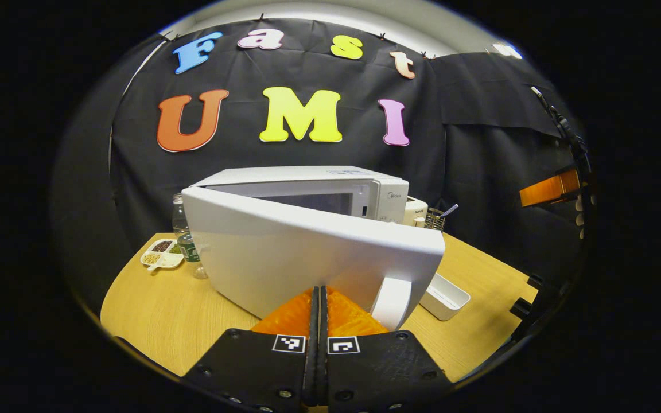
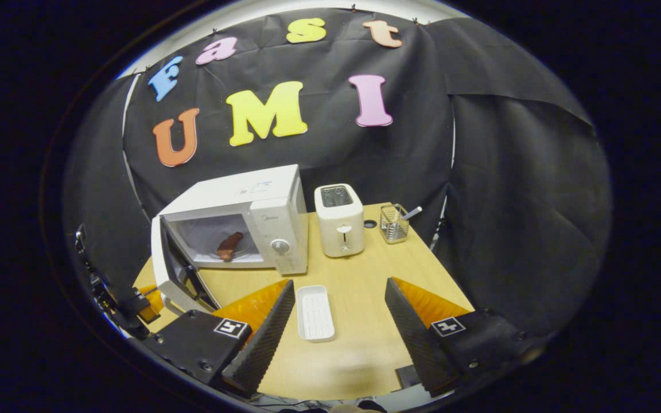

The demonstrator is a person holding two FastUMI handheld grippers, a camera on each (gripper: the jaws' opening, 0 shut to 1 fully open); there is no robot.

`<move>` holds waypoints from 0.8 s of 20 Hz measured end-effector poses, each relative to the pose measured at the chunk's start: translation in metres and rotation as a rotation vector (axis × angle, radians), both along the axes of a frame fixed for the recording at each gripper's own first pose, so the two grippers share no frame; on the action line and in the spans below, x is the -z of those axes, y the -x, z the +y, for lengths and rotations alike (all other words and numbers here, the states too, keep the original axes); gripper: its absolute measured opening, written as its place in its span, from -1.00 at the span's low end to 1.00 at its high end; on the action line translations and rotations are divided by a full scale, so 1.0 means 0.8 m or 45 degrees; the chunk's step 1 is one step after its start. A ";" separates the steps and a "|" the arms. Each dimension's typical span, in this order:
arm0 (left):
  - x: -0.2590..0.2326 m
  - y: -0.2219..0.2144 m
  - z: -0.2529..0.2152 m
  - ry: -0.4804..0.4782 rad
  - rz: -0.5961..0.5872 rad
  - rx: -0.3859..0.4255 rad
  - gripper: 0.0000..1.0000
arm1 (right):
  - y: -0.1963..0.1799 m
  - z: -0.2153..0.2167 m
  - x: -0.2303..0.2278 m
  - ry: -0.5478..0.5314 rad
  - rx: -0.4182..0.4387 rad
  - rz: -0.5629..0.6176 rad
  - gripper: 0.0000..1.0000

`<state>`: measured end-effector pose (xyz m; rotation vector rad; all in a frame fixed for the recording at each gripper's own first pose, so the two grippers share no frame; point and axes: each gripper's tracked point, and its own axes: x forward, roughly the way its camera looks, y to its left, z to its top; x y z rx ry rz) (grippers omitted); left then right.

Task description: Open the microwave oven with the left hand, put the food in, and close the microwave oven.

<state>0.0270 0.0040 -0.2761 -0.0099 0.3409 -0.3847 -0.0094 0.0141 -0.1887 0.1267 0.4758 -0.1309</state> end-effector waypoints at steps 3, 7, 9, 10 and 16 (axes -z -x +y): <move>0.000 -0.017 -0.021 0.002 -0.003 0.030 -1.00 | 0.007 -0.016 -0.002 -0.007 0.030 -0.005 1.00; -0.001 -0.046 -0.044 0.005 -0.011 0.045 -1.00 | 0.013 -0.038 -0.004 -0.005 0.070 -0.009 1.00; -0.003 -0.063 -0.053 0.009 -0.018 0.045 -1.00 | 0.017 -0.049 -0.003 -0.006 0.091 -0.004 1.00; -0.005 -0.071 -0.056 0.010 -0.024 0.045 -1.00 | 0.017 -0.053 -0.004 -0.008 0.099 -0.001 1.00; -0.005 -0.118 -0.081 0.007 -0.038 0.018 -1.00 | 0.014 -0.069 -0.005 -0.002 0.115 0.011 1.00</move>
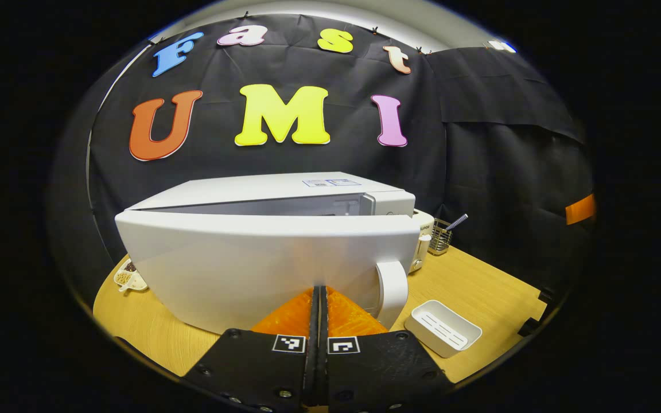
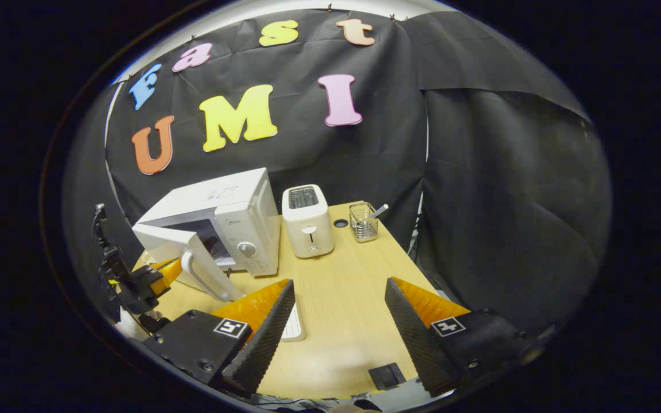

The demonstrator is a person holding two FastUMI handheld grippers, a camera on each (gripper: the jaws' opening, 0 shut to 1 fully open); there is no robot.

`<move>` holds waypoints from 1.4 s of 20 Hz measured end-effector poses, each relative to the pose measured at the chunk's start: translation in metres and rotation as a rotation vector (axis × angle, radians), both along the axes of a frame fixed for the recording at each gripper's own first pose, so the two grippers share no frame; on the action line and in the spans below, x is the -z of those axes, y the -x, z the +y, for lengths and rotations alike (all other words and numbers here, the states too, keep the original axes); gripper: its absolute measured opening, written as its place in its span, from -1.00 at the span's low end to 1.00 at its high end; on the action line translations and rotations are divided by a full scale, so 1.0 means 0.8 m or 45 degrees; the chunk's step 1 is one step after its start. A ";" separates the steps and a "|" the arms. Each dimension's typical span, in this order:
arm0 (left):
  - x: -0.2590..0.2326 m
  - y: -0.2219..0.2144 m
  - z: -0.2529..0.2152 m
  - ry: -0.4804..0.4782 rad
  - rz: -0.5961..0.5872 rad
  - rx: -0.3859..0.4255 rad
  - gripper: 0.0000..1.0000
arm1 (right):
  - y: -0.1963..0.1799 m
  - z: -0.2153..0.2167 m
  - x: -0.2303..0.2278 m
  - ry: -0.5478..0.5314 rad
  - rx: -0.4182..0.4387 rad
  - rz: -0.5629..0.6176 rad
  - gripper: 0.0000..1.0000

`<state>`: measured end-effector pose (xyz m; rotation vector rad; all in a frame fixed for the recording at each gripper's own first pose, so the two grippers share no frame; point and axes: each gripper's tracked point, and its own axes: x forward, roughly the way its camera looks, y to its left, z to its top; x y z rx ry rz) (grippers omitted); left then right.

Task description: Open the microwave oven with the left hand, put the food in, and close the microwave oven.

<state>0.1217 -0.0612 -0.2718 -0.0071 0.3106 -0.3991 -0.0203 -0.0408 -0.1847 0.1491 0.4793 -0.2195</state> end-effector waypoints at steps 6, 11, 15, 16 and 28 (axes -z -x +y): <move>0.006 -0.035 -0.022 0.020 0.012 -0.022 -1.00 | -0.009 -0.016 0.006 0.011 -0.006 0.021 1.00; 0.020 -0.053 -0.028 0.039 0.046 -0.051 -1.00 | -0.013 -0.025 0.006 0.013 0.005 0.033 1.00; 0.021 -0.068 -0.030 0.039 0.050 -0.067 -1.00 | -0.017 -0.030 0.008 0.015 0.001 0.043 1.00; 0.021 -0.068 -0.028 0.045 0.052 -0.068 -1.00 | -0.019 -0.031 0.007 0.011 0.002 0.043 0.82; 0.024 -0.076 -0.023 -0.004 0.049 -0.119 -0.95 | -0.032 -0.025 0.007 0.011 -0.046 0.032 1.00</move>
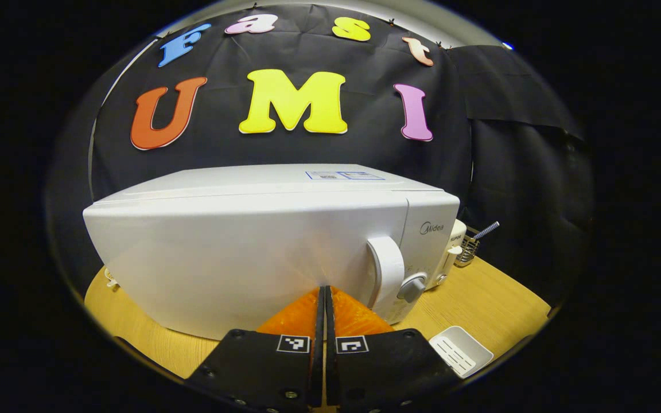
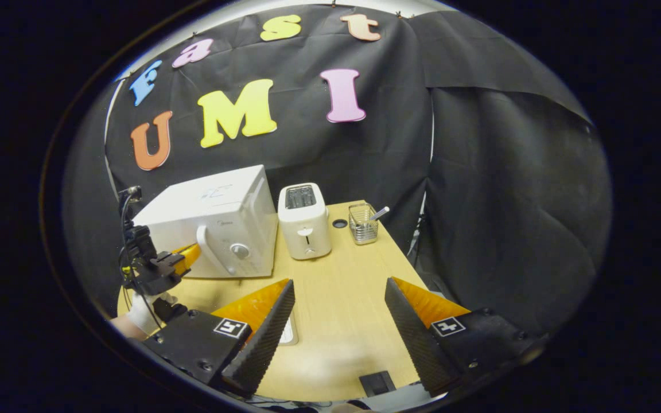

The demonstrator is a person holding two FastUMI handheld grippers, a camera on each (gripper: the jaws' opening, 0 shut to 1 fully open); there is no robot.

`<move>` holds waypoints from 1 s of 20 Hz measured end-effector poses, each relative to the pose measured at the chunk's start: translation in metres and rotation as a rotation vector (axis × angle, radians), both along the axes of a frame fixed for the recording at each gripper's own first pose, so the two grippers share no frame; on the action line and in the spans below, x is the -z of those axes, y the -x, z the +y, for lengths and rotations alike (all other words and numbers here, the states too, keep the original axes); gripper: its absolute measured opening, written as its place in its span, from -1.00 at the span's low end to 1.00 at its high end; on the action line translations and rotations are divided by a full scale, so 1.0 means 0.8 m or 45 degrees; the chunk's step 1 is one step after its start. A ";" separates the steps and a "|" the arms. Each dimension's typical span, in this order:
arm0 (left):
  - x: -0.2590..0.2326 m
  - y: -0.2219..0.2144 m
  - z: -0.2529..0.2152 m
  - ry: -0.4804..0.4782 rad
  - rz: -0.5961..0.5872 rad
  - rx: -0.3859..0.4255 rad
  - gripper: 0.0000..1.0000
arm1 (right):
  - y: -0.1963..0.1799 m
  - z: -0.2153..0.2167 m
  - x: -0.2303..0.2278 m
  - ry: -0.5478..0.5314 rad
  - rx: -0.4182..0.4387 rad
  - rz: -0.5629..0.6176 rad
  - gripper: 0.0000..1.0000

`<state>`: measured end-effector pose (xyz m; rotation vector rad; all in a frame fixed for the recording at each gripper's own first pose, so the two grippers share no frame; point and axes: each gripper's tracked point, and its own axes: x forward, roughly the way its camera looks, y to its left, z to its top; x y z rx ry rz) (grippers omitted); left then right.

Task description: Open the microwave oven with the left hand, put the food in, and close the microwave oven.

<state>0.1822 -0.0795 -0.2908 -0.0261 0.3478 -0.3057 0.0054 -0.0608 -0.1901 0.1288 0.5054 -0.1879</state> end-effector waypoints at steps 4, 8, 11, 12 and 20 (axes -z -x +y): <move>-0.014 0.009 0.018 -0.047 -0.022 -0.050 -0.96 | -0.003 0.005 -0.003 0.002 -0.017 -0.015 1.00; -0.033 0.040 0.027 -0.057 -0.019 -0.058 -0.96 | -0.006 0.018 -0.009 -0.001 -0.046 -0.035 1.00; -0.069 0.081 0.026 -0.017 -0.055 0.000 -0.23 | -0.006 0.032 -0.014 0.005 -0.083 -0.059 1.00; -0.079 0.096 0.035 -0.026 -0.075 -0.006 0.35 | -0.006 0.039 -0.018 0.005 -0.094 -0.065 1.00; -0.185 0.197 0.132 -0.054 -0.152 -0.161 0.94 | -0.003 0.097 -0.052 0.034 -0.191 -0.182 1.00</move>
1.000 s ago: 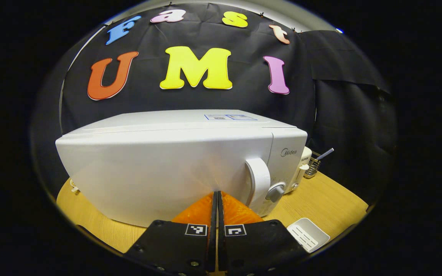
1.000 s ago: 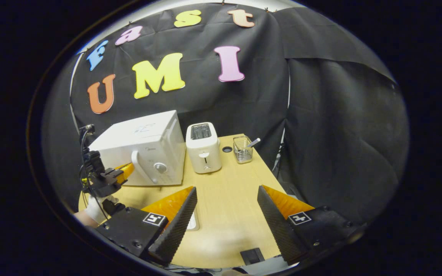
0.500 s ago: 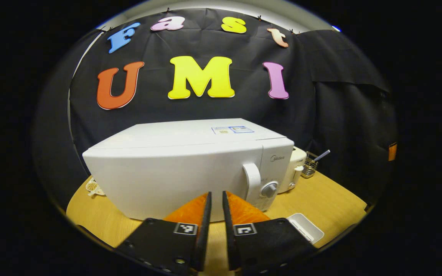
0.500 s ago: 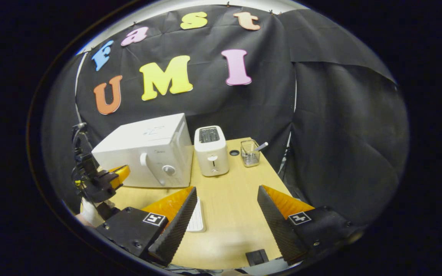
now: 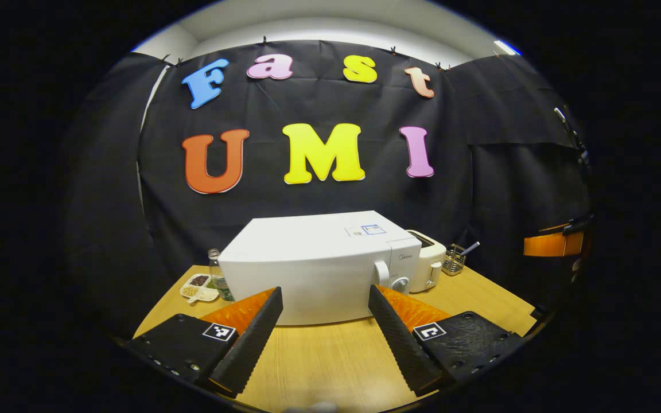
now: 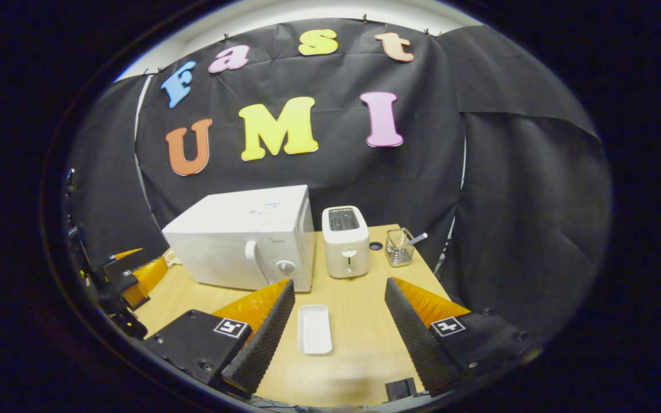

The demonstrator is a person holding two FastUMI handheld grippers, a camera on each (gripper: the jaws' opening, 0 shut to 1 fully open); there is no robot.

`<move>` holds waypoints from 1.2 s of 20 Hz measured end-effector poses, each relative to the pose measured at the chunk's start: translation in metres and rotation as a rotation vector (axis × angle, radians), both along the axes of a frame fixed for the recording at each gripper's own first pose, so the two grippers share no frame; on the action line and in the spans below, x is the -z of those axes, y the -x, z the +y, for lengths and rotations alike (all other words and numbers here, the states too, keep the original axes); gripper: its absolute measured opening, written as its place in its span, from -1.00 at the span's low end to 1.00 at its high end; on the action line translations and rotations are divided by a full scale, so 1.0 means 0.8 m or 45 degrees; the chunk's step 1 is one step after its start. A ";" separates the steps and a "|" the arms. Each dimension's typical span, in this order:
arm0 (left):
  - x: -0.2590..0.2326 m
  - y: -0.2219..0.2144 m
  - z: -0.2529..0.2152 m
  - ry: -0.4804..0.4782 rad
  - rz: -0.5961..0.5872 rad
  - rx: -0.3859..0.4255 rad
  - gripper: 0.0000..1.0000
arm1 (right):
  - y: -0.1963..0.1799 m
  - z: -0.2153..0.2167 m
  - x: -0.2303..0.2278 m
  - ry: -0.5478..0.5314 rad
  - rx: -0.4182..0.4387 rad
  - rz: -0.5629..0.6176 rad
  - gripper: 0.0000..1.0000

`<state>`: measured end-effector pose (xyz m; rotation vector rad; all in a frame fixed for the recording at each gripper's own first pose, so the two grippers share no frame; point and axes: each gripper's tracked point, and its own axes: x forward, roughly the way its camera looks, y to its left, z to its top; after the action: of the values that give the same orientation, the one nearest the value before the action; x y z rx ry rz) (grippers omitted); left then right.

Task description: Open the microwave oven with the left hand, put the food in, and close the microwave oven.

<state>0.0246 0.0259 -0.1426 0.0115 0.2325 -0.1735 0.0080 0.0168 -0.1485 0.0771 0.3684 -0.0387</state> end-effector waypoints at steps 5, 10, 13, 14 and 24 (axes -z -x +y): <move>-0.077 0.043 0.045 0.049 -0.068 -0.085 0.92 | 0.012 0.041 -0.025 0.017 -0.044 -0.076 1.00; -0.127 0.075 0.080 0.025 -0.113 -0.131 0.92 | 0.028 0.085 -0.070 -0.034 -0.091 -0.161 1.00; -0.148 0.089 0.093 0.015 -0.150 -0.154 0.92 | 0.042 0.102 -0.106 -0.011 -0.109 -0.236 1.00; -0.151 0.091 0.098 0.002 -0.160 -0.167 0.92 | 0.046 0.105 -0.117 0.007 -0.108 -0.262 1.00; -0.169 0.104 0.097 -0.010 -0.224 -0.162 0.93 | 0.068 0.125 -0.167 0.049 -0.131 -0.353 1.00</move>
<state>-0.0585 0.1038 -0.0072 0.0197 0.0579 -0.0441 -0.0461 0.1164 -0.0148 0.0250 0.0940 0.0662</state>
